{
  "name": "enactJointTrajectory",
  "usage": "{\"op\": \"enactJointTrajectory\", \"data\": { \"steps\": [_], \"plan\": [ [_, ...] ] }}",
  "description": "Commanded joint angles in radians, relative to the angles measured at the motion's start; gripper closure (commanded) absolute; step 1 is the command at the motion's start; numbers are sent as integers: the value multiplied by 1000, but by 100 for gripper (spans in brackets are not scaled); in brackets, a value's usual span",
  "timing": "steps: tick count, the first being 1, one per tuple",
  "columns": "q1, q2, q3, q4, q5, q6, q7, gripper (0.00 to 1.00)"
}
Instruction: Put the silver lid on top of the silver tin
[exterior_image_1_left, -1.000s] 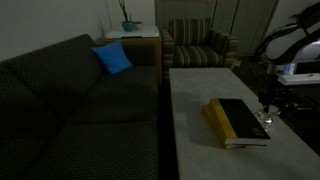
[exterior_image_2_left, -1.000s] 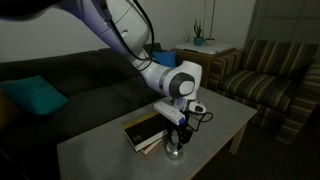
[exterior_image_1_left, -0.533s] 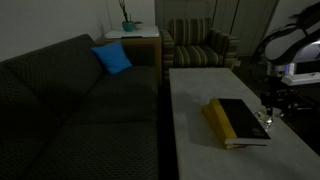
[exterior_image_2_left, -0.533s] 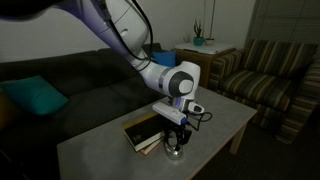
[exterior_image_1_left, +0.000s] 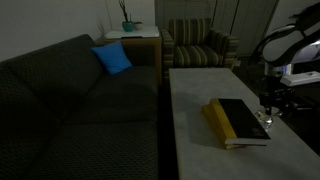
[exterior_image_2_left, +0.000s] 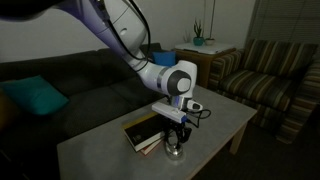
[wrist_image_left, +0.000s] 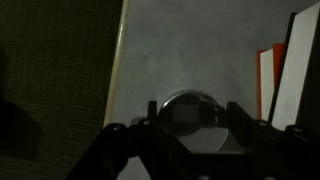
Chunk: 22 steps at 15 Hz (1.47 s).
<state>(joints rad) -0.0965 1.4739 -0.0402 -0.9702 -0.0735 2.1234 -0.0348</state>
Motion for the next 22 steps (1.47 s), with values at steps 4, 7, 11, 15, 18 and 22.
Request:
{"op": "enactJointTrajectory", "data": {
  "steps": [4, 7, 11, 15, 18, 22],
  "plan": [
    [27, 1, 0, -45, -5, 181, 5, 56],
    [34, 3, 12, -75, 4, 255, -2, 56],
    [29, 5, 20, -116, 19, 314, 6, 56],
    [21, 3, 13, -129, 39, 325, 36, 56],
    [18, 3, 13, -128, 52, 334, 49, 56],
    [13, 2, 17, -130, 61, 354, 49, 56]
  ]
}}
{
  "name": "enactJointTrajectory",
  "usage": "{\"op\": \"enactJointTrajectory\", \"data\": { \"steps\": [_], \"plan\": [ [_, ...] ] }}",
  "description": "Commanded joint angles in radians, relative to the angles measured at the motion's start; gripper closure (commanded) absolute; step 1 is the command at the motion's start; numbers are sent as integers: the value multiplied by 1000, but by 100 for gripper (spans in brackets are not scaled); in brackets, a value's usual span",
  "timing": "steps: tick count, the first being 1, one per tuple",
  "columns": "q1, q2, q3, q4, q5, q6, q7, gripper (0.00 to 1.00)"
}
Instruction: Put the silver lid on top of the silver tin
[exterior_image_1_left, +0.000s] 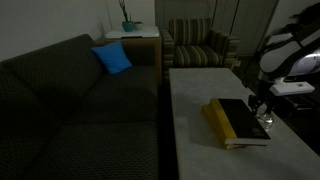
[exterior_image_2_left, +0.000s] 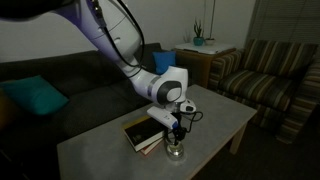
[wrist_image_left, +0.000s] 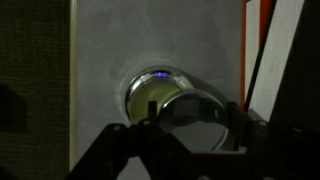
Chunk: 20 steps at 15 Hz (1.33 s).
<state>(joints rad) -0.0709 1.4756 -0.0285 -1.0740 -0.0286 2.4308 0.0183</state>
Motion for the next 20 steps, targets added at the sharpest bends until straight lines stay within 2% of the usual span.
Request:
{"op": "enactJointTrajectory", "data": {
  "steps": [1, 8, 20],
  "plan": [
    [-14, 0, 7, -26, 19, 51, -5, 56],
    [-46, -38, 56, -95, 25, 109, -71, 56],
    [-40, -137, 52, -306, 17, 293, -49, 56]
  ]
}}
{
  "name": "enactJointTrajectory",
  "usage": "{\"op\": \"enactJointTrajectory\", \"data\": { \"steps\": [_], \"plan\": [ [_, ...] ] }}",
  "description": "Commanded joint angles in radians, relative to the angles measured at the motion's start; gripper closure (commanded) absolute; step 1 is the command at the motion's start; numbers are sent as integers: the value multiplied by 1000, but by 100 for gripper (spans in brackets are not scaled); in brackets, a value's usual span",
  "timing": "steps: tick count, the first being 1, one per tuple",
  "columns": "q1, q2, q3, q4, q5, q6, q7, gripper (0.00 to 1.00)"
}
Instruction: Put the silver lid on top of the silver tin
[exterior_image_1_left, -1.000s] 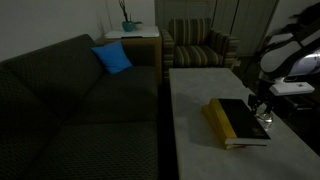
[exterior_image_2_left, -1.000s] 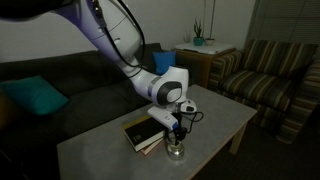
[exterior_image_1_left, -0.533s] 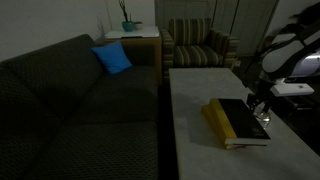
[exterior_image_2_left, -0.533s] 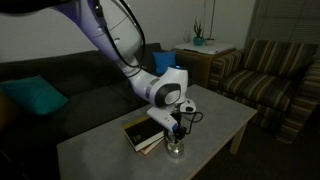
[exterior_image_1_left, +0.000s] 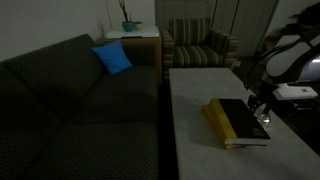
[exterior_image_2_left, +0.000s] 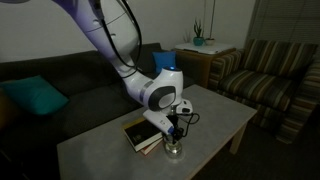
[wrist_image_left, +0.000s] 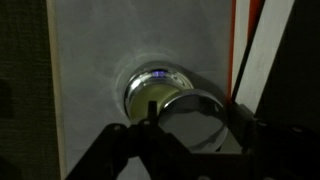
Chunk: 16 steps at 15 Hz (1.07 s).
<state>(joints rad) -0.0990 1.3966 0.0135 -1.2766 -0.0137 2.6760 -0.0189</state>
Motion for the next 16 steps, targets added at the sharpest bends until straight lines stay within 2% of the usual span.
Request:
{"op": "enactJointTrajectory", "data": {
  "steps": [1, 8, 12, 16],
  "plan": [
    [-9, -68, 6, -119, 2, 55, -7, 56],
    [13, -153, -34, -224, -2, 111, 34, 56],
    [2, -148, -35, -197, 10, 79, 17, 56],
    [-25, -96, -2, -102, 11, -8, -27, 56]
  ]
}}
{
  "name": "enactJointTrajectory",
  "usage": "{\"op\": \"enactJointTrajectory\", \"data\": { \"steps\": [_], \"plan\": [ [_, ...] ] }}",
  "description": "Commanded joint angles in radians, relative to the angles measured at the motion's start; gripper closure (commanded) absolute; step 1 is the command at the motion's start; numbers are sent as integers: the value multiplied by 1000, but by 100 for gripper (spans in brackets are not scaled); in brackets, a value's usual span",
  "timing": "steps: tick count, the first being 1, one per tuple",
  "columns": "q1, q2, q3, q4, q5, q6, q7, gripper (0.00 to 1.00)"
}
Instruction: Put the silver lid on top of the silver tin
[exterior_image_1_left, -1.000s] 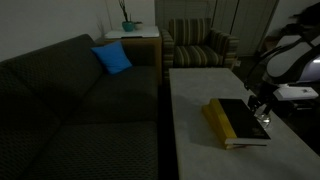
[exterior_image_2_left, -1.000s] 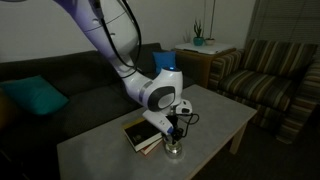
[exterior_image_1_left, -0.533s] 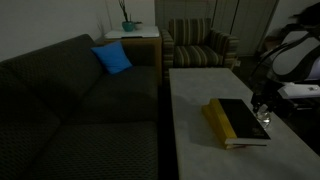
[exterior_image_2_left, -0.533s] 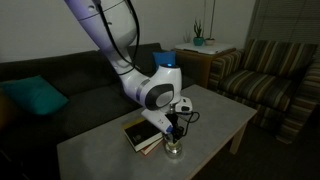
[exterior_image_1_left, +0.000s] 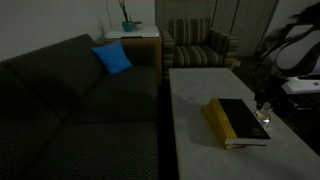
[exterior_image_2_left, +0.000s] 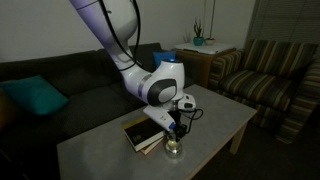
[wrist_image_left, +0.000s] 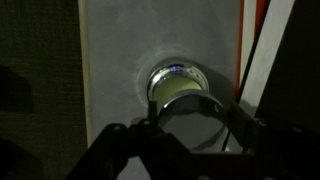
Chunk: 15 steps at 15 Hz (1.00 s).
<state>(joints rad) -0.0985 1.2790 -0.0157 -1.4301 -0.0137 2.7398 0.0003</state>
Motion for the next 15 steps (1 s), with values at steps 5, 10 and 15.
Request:
{"op": "enactJointTrajectory", "data": {
  "steps": [5, 10, 15],
  "plan": [
    [-32, 83, 45, 166, 25, -210, -57, 56],
    [-29, 163, 38, 277, 57, -296, -24, 56],
    [-25, 212, 35, 361, 75, -329, -11, 56]
  ]
}}
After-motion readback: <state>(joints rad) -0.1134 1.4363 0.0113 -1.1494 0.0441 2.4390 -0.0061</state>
